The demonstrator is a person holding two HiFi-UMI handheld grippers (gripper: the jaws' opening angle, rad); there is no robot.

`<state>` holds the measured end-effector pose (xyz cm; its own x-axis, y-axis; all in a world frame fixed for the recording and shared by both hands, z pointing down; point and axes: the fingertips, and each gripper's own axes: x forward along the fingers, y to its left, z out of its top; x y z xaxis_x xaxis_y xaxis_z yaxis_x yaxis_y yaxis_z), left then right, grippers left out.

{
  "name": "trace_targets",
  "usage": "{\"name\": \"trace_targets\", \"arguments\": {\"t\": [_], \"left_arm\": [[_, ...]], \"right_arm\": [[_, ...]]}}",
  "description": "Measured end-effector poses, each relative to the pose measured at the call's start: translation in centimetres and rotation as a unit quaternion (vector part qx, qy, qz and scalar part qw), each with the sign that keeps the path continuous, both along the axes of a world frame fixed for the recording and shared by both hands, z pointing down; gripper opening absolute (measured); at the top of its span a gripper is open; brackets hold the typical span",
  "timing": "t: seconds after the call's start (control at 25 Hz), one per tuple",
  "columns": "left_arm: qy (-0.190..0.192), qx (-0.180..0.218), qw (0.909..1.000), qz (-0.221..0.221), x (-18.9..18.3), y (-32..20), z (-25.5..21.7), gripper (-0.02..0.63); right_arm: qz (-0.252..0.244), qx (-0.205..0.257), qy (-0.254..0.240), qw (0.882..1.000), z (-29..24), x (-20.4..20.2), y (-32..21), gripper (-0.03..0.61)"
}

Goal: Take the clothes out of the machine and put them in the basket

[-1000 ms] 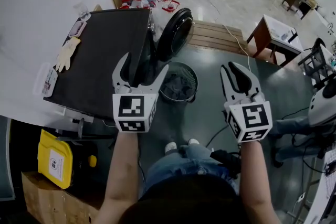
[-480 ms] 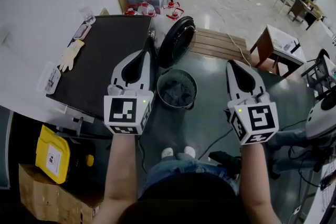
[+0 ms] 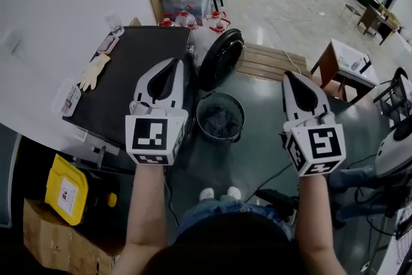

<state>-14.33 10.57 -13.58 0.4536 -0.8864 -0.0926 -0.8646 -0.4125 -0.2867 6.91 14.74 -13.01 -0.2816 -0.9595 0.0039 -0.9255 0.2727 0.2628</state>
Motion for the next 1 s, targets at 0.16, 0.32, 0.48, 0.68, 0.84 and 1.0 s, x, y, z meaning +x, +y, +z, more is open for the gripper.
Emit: {"name": "trace_targets", "arguments": {"t": [0.16, 0.32, 0.48, 0.68, 0.84, 1.0], "left_arm": [[0.007, 0.005, 0.9999, -0.011, -0.2, 0.0, -0.5, 0.003], [-0.002, 0.005, 0.9998, -0.017, 0.1, 0.2, -0.8, 0.003], [-0.011, 0.008, 0.9996, -0.023, 0.0, 0.4, -0.8, 0.003], [-0.015, 0.011, 0.9994, -0.029, -0.1, 0.4, -0.9, 0.003], [-0.018, 0.015, 0.9993, -0.03, 0.1, 0.6, -1.4, 0.003], [-0.024, 0.019, 0.9989, -0.036, -0.1, 0.8, -2.0, 0.003]], "right_arm": [[-0.005, 0.004, 0.009, 1.0, -0.3, 0.2, 0.1, 0.0], [-0.005, 0.002, 0.009, 1.0, -0.4, 0.6, 0.3, 0.0], [-0.008, 0.0, 0.018, 1.0, -0.2, 0.5, 0.4, 0.0], [-0.01, 0.005, 0.021, 1.0, -0.4, 0.5, 0.5, 0.0], [-0.005, 0.006, 0.023, 1.0, -0.9, 1.0, 0.6, 0.0], [0.002, 0.007, 0.019, 1.0, -1.4, 1.4, 0.8, 0.0]]}}
